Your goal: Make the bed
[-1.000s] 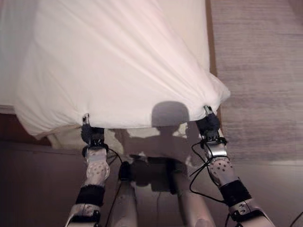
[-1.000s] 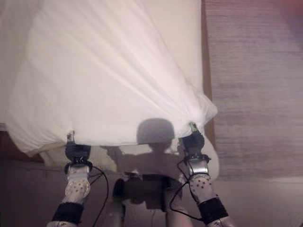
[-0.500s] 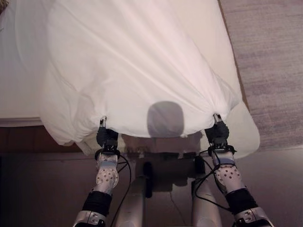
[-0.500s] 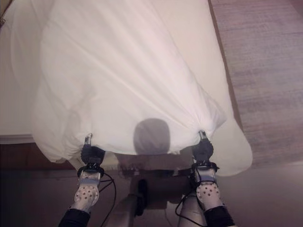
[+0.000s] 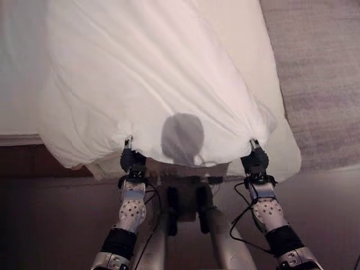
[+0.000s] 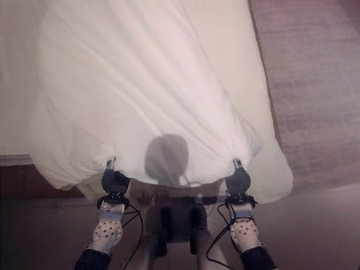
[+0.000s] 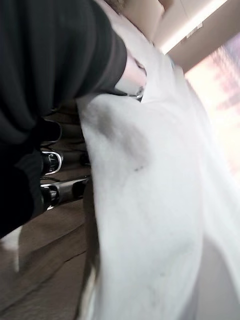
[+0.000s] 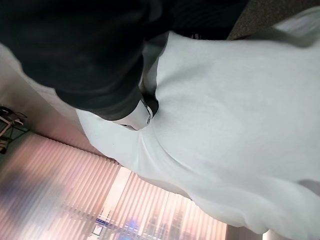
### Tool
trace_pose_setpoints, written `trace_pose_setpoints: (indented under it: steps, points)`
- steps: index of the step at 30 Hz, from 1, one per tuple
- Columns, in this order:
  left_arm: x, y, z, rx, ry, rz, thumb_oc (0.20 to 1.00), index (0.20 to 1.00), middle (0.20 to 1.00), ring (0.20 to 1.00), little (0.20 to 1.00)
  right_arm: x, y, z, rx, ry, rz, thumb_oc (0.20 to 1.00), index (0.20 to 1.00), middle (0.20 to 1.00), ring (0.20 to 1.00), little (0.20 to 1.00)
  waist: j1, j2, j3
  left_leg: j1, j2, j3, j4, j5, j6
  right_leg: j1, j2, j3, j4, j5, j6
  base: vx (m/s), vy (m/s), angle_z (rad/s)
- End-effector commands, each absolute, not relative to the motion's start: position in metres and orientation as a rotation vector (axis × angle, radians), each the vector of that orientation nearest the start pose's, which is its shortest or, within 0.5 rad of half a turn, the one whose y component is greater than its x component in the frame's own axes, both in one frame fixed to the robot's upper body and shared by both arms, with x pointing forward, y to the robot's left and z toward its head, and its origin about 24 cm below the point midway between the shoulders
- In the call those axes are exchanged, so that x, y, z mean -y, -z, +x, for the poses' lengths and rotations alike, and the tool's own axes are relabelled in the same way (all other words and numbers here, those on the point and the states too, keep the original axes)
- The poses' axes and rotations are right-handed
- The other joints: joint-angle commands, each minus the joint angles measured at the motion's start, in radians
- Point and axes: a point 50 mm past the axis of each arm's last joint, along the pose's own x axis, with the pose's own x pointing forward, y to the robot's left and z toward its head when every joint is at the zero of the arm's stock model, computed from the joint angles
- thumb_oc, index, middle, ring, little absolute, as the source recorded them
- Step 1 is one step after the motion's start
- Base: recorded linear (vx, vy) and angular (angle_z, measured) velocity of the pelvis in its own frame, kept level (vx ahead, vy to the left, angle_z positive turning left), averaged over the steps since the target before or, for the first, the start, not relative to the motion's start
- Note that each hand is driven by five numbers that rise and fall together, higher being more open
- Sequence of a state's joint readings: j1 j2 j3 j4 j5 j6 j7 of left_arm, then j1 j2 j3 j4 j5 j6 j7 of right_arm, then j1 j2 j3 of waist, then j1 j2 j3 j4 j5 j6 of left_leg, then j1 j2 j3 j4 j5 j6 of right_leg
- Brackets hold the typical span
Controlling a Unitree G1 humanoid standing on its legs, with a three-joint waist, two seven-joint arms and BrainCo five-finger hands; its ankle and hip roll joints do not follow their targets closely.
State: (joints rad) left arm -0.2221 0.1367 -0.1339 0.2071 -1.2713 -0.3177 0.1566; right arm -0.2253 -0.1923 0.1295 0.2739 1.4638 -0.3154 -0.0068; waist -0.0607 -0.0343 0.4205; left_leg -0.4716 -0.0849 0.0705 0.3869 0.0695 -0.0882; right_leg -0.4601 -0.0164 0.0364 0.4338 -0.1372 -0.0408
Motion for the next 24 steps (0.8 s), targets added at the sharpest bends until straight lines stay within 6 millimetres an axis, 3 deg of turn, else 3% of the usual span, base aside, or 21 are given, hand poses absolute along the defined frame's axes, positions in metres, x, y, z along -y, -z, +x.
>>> trace_pose_setpoints:
  steps: [1, 2, 4, 5, 6, 7, 9, 11, 13, 14, 15, 16, 17, 18, 20, 21, 22, 24]
  points:
    - [-0.149, -0.082, 0.287, 0.209, -0.044, -1.121, 0.200, 0.200, 0.200, 0.200, 0.200, 0.201, -0.052, 0.278, 0.213, 0.147, 1.171, 0.200, 0.200, 0.200, 0.200, 0.200, -0.043, 0.015, -0.027, -0.045, 0.032, -0.035, 0.028, -0.078, 0.031, 0.055, 0.073, -0.018, -0.177, 0.096, 0.066, 0.00, 0.027, -0.14]
    - [-0.155, -0.087, 0.286, 0.244, -0.051, -1.098, 0.200, 0.200, 0.200, 0.200, 0.200, 0.200, -0.052, 0.278, 0.211, 0.147, 1.170, 0.200, 0.200, 0.200, 0.200, 0.200, -0.035, -0.004, -0.038, -0.031, 0.120, -0.102, -0.052, -0.043, 0.032, 0.041, 0.047, 0.001, -0.172, 0.098, 0.074, 0.00, 0.025, -0.12]
    - [-0.155, -0.087, 0.286, 0.244, -0.051, -1.098, 0.200, 0.200, 0.200, 0.200, 0.200, 0.200, -0.052, 0.278, 0.211, 0.147, 1.170, 0.200, 0.200, 0.200, 0.200, 0.200, -0.037, -0.005, -0.041, -0.033, 0.119, -0.103, -0.057, -0.038, 0.031, 0.038, 0.046, 0.001, -0.174, 0.100, 0.074, 0.00, 0.092, -0.05]
    - [-0.161, -0.094, 0.285, 0.285, -0.068, -1.081, 0.200, 0.200, 0.200, 0.200, 0.200, 0.198, -0.052, 0.279, 0.205, 0.139, 1.165, 0.200, 0.200, 0.200, 0.200, 0.200, -0.004, -0.012, -0.043, 0.003, 0.153, -0.265, -0.183, 0.026, 0.026, 0.014, 0.058, 0.036, -0.140, 0.086, 0.075, 0.02, 0.238, 0.15]
    - [-0.164, -0.096, 0.285, 0.294, -0.073, -1.081, 0.200, 0.200, 0.200, 0.200, 0.200, 0.196, -0.052, 0.280, 0.203, 0.131, 1.171, 0.200, 0.200, 0.200, 0.200, 0.200, 0.010, -0.012, -0.041, 0.017, 0.160, -0.360, -0.232, 0.048, 0.013, -0.003, 0.077, 0.061, -0.119, 0.077, 0.073, 0.01, 0.310, 0.19]
    - [-0.165, -0.095, 0.285, 0.292, -0.081, -1.086, 0.200, 0.200, 0.200, 0.200, 0.200, 0.195, -0.051, 0.281, 0.202, 0.127, 1.181, 0.200, 0.200, 0.200, 0.200, 0.200, 0.012, -0.008, -0.044, 0.026, 0.186, -0.388, -0.276, 0.064, -0.002, -0.022, 0.083, 0.068, -0.103, 0.074, 0.074, -0.02, 0.280, 0.09]
    - [-0.164, -0.098, 0.287, 0.301, -0.085, -1.077, 0.200, 0.200, 0.200, 0.200, 0.200, 0.198, -0.051, 0.282, 0.208, 0.147, 1.175, 0.200, 0.200, 0.200, 0.200, 0.200, 0.006, 0.011, -0.041, 0.060, 0.236, -0.292, -0.346, 0.089, -0.014, -0.022, 0.048, 0.051, -0.081, 0.060, 0.092, -0.02, 0.401, -0.06]
    - [-0.161, -0.100, 0.291, 0.296, -0.062, -1.074, 0.200, 0.200, 0.200, 0.200, 0.200, 0.194, -0.052, 0.284, 0.200, 0.140, 1.170, 0.200, 0.200, 0.200, 0.200, 0.200, 0.006, 0.017, -0.043, 0.058, 0.224, -0.282, -0.303, 0.051, -0.013, -0.032, 0.020, 0.062, -0.083, 0.070, 0.118, -0.04, 0.540, -0.23]
    - [-0.159, -0.104, 0.295, 0.295, -0.035, -1.050, 0.200, 0.200, 0.200, 0.200, 0.200, 0.195, -0.055, 0.285, 0.213, 0.144, 1.177, 0.200, 0.200, 0.200, 0.200, 0.200, 0.001, 0.015, -0.033, 0.022, 0.180, -0.217, -0.190, -0.022, -0.005, -0.004, -0.053, 0.065, -0.123, 0.108, 0.157, -0.03, 0.500, -0.51]
    - [-0.159, -0.104, 0.295, 0.295, -0.035, -1.050, 0.200, 0.200, 0.200, 0.200, 0.200, 0.195, -0.055, 0.285, 0.214, 0.144, 1.178, 0.200, 0.200, 0.200, 0.200, 0.200, 0.001, 0.015, -0.036, 0.017, 0.179, -0.217, -0.189, -0.020, -0.005, -0.008, -0.053, 0.065, -0.125, 0.111, 0.157, 0.06, 0.951, 0.01]
    - [-0.156, -0.095, 0.296, 0.250, -0.035, -1.067, 0.200, 0.200, 0.200, 0.200, 0.200, 0.191, -0.049, 0.282, 0.181, 0.132, 1.196, 0.200, 0.200, 0.200, 0.200, 0.200, -0.003, 0.025, -0.041, -0.004, 0.087, -0.148, -0.046, -0.122, 0.030, 0.067, -0.190, 0.100, -0.263, 0.229, 0.212, 0.04, 0.762, 0.47]
    - [-0.156, -0.095, 0.296, 0.251, -0.035, -1.067, 0.200, 0.200, 0.200, 0.200, 0.200, 0.191, -0.049, 0.283, 0.181, 0.132, 1.196, 0.200, 0.200, 0.200, 0.200, 0.200, -0.004, 0.024, -0.043, -0.007, 0.085, -0.148, -0.047, -0.119, 0.030, 0.065, -0.192, 0.101, -0.266, 0.232, 0.213, 0.07, 0.970, 0.54]
    - [-0.156, -0.093, 0.296, 0.248, -0.036, -1.068, 0.200, 0.200, 0.200, 0.200, 0.200, 0.187, -0.049, 0.284, 0.174, 0.116, 1.214, 0.200, 0.200, 0.200, 0.200, 0.200, -0.002, 0.025, -0.044, 0.003, 0.073, -0.121, -0.042, -0.140, 0.045, 0.070, -0.223, 0.090, -0.302, 0.288, 0.210, 0.04, 0.586, -0.23]
    - [-0.161, -0.089, 0.292, 0.237, -0.041, -1.020, 0.200, 0.200, 0.200, 0.200, 0.200, 0.182, -0.051, 0.285, 0.177, 0.086, 1.221, 0.200, 0.200, 0.200, 0.200, 0.200, 0.017, 0.023, -0.055, 0.025, 0.066, -0.081, -0.063, -0.159, 0.067, 0.067, -0.249, 0.001, -0.356, 0.325, 0.199, 0.04, 0.585, -0.57]
    - [-0.161, -0.089, 0.292, 0.237, -0.041, -1.020, 0.200, 0.200, 0.200, 0.200, 0.200, 0.182, -0.051, 0.285, 0.177, 0.085, 1.222, 0.200, 0.200, 0.200, 0.200, 0.200, 0.016, 0.022, -0.057, 0.024, 0.064, -0.080, -0.066, -0.155, 0.068, 0.066, -0.252, 0.002, -0.360, 0.328, 0.200, 0.00, 0.391, -0.76]
    - [-0.162, -0.081, 0.290, 0.205, -0.067, -1.021, 0.200, 0.200, 0.200, 0.200, 0.200, 0.187, -0.044, 0.283, 0.173, 0.122, 1.224, 0.200, 0.200, 0.200, 0.200, 0.200, 0.001, 0.032, -0.061, 0.063, 0.017, -0.068, -0.142, -0.115, 0.079, 0.050, -0.088, 0.030, -0.269, 0.200, 0.162, -0.02, 0.403, -0.79]
    - [-0.162, -0.081, 0.290, 0.205, -0.067, -1.021, 0.200, 0.200, 0.200, 0.200, 0.200, 0.187, -0.044, 0.283, 0.173, 0.121, 1.224, 0.200, 0.200, 0.200, 0.200, 0.200, 0.001, 0.031, -0.063, 0.062, 0.016, -0.068, -0.146, -0.111, 0.079, 0.046, -0.089, 0.031, -0.267, 0.200, 0.162, -0.03, 0.492, -0.75]
    - [-0.162, -0.077, 0.287, 0.188, -0.076, -1.016, 0.200, 0.200, 0.200, 0.200, 0.200, 0.188, -0.040, 0.279, 0.158, 0.135, 1.210, 0.200, 0.200, 0.200, 0.200, 0.200, -0.006, 0.030, -0.070, 0.086, -0.009, -0.065, -0.215, -0.084, 0.075, 0.033, 0.011, 0.028, -0.236, 0.157, 0.140, -0.01, 0.190, -0.14]
